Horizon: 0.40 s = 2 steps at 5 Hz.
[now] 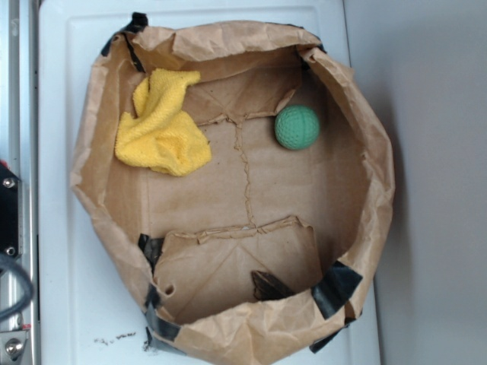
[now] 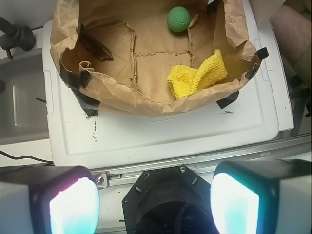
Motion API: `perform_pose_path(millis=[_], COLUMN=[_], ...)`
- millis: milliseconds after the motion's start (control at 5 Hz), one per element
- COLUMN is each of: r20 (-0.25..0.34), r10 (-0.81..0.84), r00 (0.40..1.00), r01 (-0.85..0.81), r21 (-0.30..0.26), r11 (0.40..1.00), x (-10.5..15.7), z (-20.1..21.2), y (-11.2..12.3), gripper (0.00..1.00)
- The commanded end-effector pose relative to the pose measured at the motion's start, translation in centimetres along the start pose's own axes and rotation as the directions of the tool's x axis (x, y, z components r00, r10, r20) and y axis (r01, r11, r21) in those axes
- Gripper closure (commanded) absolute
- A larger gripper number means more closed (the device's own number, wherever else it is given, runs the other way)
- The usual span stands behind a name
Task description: Grab the yellow cloth.
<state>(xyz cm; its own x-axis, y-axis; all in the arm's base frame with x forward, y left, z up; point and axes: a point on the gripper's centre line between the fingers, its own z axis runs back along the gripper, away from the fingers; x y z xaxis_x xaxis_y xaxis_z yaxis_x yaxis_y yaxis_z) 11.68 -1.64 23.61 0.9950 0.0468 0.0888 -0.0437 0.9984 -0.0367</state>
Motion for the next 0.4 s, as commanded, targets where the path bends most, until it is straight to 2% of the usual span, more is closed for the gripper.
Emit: perform_pose_path(millis=[0,200], r20=[0.000,0.022], r10=[0.000,-0.006], r00=[1.000,1.000], r01=[0.000,0.006], r21=[0.000,0.009], r11=[1.000,1.000], x=[0.0,3.9], z=[0.0,0.3], y=[0.0,0.2], gripper=[0.00,0.00])
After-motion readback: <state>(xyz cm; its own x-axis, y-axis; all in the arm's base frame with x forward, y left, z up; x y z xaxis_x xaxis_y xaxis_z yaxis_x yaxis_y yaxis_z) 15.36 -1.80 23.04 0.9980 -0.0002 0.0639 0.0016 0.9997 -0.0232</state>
